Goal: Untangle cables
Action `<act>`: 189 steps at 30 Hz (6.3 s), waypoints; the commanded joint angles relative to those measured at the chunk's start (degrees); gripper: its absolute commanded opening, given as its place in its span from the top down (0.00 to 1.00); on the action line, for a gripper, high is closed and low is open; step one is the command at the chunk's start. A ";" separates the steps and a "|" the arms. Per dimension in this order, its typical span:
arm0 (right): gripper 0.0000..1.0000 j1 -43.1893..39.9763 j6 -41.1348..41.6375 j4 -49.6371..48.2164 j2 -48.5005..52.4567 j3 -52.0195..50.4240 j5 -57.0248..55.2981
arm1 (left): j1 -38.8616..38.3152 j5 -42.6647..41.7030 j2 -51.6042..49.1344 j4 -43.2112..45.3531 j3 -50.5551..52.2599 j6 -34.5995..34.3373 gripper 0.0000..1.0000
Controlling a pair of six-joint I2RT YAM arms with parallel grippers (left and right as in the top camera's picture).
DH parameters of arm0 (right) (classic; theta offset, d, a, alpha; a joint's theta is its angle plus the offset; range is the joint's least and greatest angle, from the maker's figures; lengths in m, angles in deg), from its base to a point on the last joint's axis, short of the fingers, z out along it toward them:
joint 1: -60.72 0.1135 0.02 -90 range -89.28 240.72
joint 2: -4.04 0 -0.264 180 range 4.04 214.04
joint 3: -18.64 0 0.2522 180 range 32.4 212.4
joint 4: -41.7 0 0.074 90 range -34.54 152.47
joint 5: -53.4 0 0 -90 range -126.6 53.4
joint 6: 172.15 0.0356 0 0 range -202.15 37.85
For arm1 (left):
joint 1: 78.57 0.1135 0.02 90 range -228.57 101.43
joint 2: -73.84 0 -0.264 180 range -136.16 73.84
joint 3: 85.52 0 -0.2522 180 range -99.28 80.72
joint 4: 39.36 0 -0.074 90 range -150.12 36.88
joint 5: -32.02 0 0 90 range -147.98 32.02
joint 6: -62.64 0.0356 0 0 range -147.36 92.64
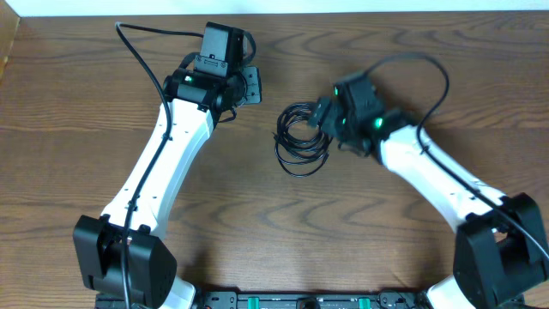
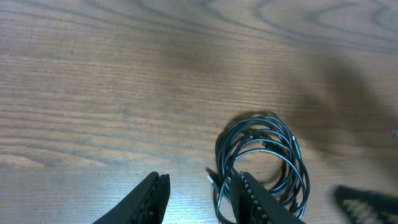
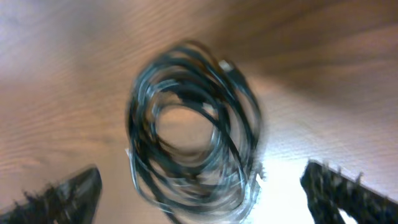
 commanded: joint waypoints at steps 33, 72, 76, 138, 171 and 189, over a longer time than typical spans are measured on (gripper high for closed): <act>0.07 3.54 5.18 14.08 15.65 15.54 -6.64 | 0.20 0.52 1.01 -1.11 0.22 0.52 0.62; 0.24 3.54 5.51 13.49 17.20 13.25 -13.29 | 0.20 0.55 1.01 -1.99 0.22 0.55 0.61; 0.24 3.54 5.53 12.90 17.20 12.55 -13.33 | 0.20 0.55 1.01 -2.01 0.22 0.55 0.61; 0.99 7.78 -4.59 11.34 16.15 15.76 -12.72 | 0.20 1.60 1.01 -3.45 0.22 0.55 0.61; 0.99 5.57 -51.15 -16.00 -26.58 44.26 -36.87 | 0.17 0.28 0.96 -3.28 0.22 0.50 0.61; 0.99 -4.90 -62.07 -40.89 -9.09 44.26 -26.73 | 0.17 -17.57 0.94 9.20 0.22 -5.11 0.61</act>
